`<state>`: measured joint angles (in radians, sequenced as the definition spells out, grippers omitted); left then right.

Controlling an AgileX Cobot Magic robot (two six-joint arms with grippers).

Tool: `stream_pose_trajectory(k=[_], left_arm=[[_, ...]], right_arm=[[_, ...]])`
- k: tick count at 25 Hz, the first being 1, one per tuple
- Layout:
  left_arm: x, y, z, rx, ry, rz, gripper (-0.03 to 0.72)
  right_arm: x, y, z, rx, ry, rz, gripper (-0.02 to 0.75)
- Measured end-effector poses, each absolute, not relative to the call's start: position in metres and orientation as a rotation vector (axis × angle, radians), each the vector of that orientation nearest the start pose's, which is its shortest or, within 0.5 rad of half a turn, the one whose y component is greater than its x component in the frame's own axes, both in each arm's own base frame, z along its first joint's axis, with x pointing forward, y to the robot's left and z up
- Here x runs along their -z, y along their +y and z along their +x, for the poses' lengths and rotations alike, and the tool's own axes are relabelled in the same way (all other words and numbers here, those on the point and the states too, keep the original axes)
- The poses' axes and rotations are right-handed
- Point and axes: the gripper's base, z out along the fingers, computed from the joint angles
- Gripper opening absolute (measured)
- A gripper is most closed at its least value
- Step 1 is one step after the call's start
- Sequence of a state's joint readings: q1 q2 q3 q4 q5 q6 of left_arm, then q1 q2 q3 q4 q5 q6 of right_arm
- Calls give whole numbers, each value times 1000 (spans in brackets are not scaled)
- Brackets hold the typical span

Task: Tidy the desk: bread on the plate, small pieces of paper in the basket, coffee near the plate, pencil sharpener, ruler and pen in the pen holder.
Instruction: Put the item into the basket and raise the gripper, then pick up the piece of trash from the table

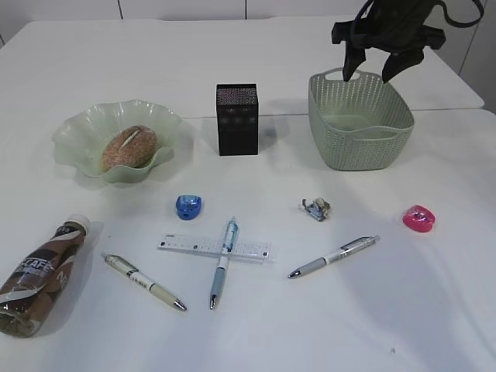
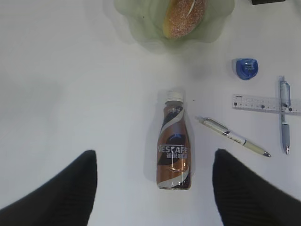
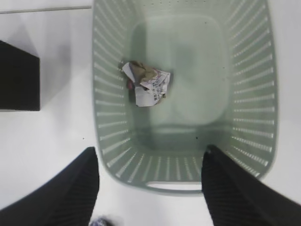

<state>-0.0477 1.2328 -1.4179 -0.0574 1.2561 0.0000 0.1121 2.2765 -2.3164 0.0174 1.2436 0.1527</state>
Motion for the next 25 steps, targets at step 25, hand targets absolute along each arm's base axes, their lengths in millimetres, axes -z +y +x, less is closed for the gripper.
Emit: stream_pose_trajectory(k=[25], left_arm=[[-415,-20,228,152,2553,58,538]], right_arm=[[-233,136,427,-176,2971,-332,534]])
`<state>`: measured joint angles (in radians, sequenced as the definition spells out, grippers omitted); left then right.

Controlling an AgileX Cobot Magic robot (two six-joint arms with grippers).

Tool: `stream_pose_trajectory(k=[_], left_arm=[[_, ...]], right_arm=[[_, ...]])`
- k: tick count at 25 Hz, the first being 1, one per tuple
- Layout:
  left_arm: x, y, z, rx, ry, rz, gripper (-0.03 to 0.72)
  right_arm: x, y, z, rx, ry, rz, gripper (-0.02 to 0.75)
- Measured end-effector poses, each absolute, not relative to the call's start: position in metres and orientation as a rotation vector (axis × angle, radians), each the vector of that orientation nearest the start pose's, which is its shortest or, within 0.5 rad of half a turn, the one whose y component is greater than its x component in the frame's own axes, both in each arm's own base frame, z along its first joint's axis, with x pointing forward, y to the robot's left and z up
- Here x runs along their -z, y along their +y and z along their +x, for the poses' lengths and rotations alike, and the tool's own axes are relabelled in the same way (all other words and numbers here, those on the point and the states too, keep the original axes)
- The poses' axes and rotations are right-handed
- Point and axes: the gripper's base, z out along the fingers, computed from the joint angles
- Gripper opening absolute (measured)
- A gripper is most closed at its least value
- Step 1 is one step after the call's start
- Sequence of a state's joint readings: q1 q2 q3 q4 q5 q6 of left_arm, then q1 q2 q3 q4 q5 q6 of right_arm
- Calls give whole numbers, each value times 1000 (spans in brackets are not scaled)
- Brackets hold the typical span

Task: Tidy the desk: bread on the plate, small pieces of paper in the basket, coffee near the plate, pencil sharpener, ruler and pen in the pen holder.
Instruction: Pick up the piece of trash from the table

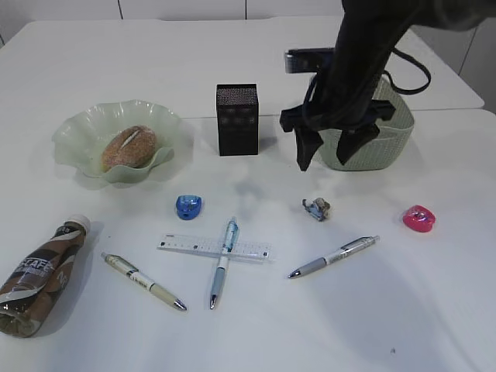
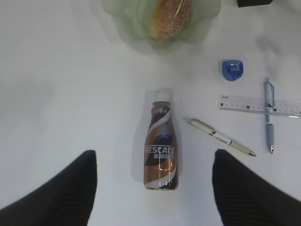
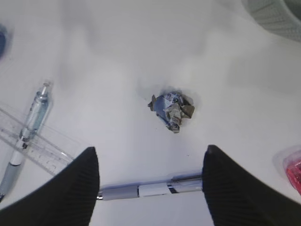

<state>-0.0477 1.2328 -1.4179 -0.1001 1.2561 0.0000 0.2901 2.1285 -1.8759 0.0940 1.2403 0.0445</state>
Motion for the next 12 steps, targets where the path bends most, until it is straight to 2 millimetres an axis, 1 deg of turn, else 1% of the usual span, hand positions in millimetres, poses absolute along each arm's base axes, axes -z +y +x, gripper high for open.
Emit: stream_pose_trajectory(k=[1,2,3,8,9,10,12], left_arm=[[-415,-20,228,153,2553,58,538],[-415,-20,228,153,2553,58,538],[-415,-20,228,153,2553,58,538],[-415,-20,228,155,2553,58,538],[-415,-20,228,155,2553,58,538],[-415,-20,228,155,2553,58,538],[-415,-20,228,155,2553,58,538]], right_arm=[[-230,136,428,-171,2978,-333,533],[-219,136,430,-155,3001,-337,533],[-216,136,431,-152,3004,-337,533],[-186,137,437,-124,3063,-347,533],[-186,137,437,-124,3063,-347,533],[-176,137,439,-116,3078,-352,533],[-170,137,439,-112,3090,-353,533]])
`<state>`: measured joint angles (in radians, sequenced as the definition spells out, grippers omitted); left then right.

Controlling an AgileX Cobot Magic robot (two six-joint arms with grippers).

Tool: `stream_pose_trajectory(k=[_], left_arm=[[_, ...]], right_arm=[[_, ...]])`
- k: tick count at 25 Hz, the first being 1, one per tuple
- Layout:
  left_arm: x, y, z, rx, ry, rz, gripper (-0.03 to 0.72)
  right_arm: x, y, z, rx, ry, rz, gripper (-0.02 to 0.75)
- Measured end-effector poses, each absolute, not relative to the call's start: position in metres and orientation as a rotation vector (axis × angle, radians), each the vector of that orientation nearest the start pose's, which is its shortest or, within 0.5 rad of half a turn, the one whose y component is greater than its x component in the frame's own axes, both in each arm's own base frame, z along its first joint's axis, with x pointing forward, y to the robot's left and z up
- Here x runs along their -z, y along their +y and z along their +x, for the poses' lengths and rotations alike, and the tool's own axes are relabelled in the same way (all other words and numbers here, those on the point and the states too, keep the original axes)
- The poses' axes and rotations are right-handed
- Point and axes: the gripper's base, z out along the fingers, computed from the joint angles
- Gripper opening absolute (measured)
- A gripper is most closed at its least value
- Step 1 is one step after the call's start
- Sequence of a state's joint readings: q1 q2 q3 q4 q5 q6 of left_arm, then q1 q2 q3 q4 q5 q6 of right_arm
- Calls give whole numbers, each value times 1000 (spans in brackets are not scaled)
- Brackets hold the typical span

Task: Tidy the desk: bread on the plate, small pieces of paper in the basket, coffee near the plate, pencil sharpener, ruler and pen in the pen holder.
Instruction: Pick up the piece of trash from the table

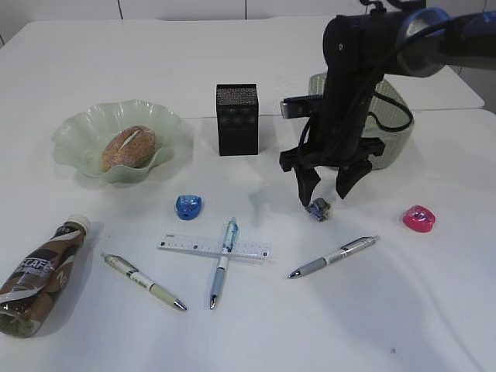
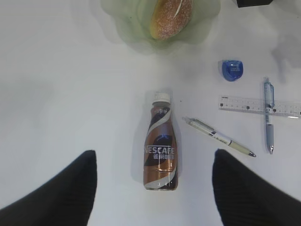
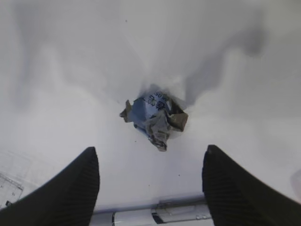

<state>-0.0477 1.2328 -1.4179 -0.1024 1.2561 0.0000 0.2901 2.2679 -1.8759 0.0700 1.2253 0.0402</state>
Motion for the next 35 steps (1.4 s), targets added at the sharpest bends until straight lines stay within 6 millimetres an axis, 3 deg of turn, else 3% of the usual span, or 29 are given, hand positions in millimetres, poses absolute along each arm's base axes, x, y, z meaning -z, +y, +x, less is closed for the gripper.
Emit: stream_pose_trajectory(k=[5,15,30,35], left_arm=[[-415,-20,228,155,2553,58,538],[-415,-20,228,155,2553,58,538],[-415,-20,228,155,2553,58,538],[-415,-20,228,155,2553,58,538]], right_arm=[[-150,138,441,-97,3129,-360,533],[-136,137,442,-76,3154,-370,533],[-137,138,447,-88,3095,-373,531],[-132,138,448,-86,3101,-374,463]])
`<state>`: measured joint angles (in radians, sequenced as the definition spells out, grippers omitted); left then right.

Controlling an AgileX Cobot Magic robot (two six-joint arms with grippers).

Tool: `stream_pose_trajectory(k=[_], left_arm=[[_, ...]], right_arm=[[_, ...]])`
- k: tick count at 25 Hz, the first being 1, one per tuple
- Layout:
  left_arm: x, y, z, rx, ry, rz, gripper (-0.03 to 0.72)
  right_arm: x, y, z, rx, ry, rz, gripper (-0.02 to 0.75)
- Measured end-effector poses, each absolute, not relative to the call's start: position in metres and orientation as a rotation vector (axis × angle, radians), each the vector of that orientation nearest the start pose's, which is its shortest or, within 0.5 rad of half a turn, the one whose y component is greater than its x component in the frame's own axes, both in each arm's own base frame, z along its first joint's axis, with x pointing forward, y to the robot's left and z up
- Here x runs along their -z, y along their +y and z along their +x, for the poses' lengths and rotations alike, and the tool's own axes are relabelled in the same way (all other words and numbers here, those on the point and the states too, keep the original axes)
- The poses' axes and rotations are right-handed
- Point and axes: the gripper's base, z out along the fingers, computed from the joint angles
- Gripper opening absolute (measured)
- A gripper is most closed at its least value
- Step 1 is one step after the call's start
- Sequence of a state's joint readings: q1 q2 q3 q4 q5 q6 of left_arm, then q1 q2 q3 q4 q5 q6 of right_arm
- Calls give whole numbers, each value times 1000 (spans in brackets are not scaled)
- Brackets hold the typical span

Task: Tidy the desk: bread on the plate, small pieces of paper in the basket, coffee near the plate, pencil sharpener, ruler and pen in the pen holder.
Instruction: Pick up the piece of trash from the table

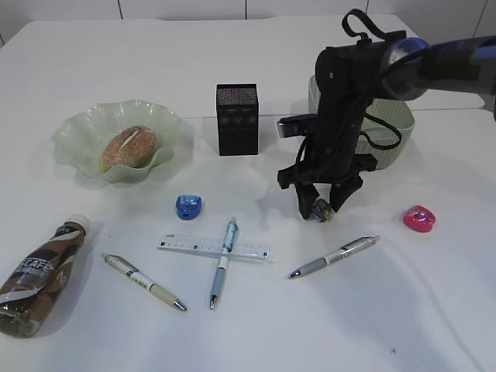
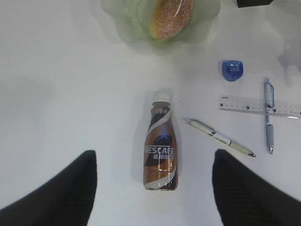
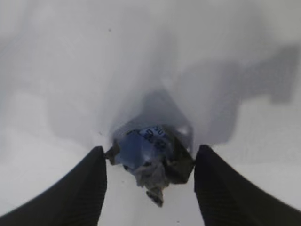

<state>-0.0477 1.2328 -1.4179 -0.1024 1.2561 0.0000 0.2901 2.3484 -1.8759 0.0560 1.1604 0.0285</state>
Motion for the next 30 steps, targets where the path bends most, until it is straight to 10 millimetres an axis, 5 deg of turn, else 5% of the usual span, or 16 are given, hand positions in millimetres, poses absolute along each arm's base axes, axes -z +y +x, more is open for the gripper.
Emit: stream_pose_trajectory(k=[6,14,22,27,30], left_arm=[[-415,-20,228,155,2553,58,538],[-415,-20,228,155,2553,58,538],[-415,-20,228,155,2553,58,538],[-415,-20,228,155,2553,58,538],[-415,-20,228,155,2553,58,538]], right_arm=[[-128,139,448,-84,3109,-377,442],[-131,139,450,-84,3101,-378,209],[-133,138,448,-75,3124,-389,84],[-136,139,449,-76,3121,-394,56],[-157,143,461,-103,3043,-390,48]])
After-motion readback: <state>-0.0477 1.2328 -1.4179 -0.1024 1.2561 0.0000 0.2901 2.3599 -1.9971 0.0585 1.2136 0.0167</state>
